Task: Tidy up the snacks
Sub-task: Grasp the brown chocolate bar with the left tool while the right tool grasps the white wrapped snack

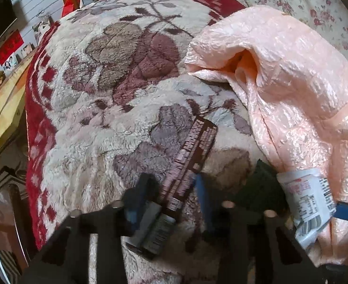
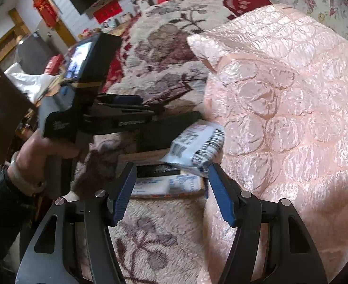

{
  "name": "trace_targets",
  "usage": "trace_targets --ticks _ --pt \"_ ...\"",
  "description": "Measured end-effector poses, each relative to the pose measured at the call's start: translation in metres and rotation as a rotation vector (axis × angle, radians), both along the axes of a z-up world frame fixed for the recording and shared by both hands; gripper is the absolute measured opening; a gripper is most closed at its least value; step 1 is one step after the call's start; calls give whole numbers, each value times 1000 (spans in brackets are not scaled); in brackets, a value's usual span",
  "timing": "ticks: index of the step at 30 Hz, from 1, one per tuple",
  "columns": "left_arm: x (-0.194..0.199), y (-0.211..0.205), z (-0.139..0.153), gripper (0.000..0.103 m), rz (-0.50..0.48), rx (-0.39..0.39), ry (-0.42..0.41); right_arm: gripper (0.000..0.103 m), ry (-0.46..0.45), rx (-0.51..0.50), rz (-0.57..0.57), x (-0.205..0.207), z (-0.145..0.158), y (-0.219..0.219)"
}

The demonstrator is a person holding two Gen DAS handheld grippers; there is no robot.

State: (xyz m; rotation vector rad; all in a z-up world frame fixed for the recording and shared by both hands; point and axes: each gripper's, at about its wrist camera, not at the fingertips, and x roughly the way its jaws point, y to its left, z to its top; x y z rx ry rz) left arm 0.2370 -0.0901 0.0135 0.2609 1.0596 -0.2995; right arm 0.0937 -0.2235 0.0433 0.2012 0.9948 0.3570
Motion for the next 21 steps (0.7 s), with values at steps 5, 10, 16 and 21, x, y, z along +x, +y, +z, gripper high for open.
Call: trace_targets --ticks 5,10,16,21 --pt "-10 17 3 28 68 -38 -10 68 3 -26 -81 10 1 -2" --pt "-27 39 10 22 166 -72 -21 68 24 -76 -97 30 -7 9" --pt "-40 56 10 21 235 -79 -14 61 27 -107 -79 47 -21 20" --pt "-54 72 11 21 281 -139 4 40 32 -91 -46 44 -23 15"
